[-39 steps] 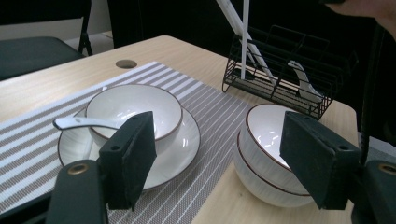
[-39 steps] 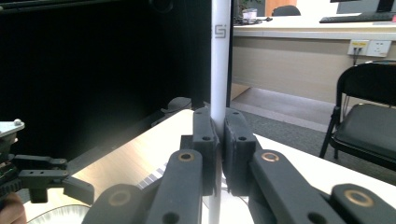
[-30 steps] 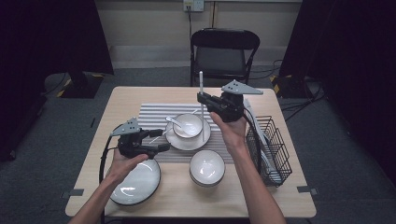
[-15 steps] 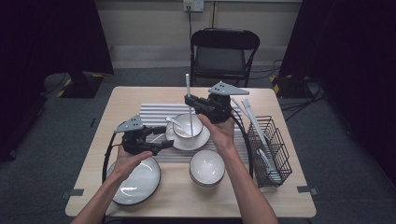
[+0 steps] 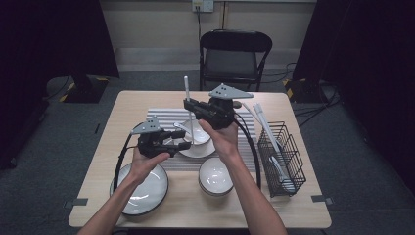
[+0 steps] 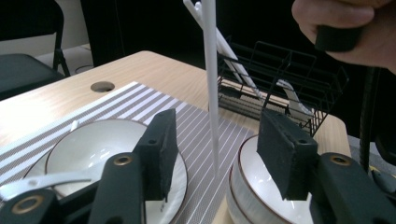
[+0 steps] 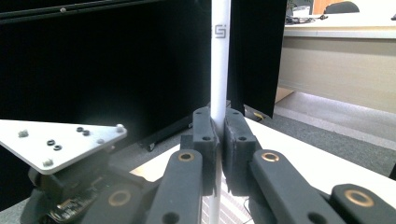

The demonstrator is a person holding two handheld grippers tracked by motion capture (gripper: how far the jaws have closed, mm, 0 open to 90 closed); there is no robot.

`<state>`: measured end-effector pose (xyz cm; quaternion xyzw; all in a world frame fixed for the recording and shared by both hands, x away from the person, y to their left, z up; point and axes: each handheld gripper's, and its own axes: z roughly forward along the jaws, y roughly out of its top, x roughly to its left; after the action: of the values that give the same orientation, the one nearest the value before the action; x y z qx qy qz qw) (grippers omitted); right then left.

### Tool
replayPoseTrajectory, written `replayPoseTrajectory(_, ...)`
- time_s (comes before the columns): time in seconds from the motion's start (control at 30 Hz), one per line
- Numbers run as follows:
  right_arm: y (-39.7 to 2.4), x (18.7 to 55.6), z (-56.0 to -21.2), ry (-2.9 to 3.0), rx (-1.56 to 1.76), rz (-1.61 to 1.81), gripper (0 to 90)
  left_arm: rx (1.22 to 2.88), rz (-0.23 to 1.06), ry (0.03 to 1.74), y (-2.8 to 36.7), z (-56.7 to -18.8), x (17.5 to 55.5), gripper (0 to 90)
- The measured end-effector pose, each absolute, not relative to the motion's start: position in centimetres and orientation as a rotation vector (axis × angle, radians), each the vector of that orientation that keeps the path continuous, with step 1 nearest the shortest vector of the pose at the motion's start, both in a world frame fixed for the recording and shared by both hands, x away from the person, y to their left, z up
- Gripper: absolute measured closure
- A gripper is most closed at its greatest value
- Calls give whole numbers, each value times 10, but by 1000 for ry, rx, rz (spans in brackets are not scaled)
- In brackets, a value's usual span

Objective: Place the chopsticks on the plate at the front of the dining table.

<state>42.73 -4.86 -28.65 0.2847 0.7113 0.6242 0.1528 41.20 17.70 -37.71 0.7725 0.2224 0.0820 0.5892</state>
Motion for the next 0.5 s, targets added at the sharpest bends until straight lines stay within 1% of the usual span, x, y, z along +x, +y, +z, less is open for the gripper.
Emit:
replayPoseTrajectory(0.03,-47,427,-286,2045,812,1789,855,1806,208,513,175,-376,411,505)
replayPoseTrajectory(0.1,-46,426,-287,2051,811,1786,855,1797,195,502,173,-374,412,533)
replayPoseTrajectory(0.13,-45,426,-287,2053,811,1792,855,1792,199,499,173,-373,412,572)
replayPoseTrajectory(0.2,-44,426,-287,2053,808,1797,855,1783,198,499,172,-372,413,608)
replayPoseTrajectory(0.27,-43,425,-287,2057,805,1804,855,1783,207,504,172,-372,414,672)
replayPoseTrajectory(0.3,-42,425,-286,2057,798,1802,855,1784,205,506,172,-372,416,677)
replayPoseTrajectory(0.33,-41,424,-286,2058,794,1806,855,1771,183,507,171,-374,417,706)
replayPoseTrajectory(0.43,-41,423,-286,2064,788,1807,854,1779,184,500,172,-375,417,841)
replayPoseTrajectory(0.5,-42,423,-287,2063,787,1816,853,1776,179,504,174,-374,417,850)
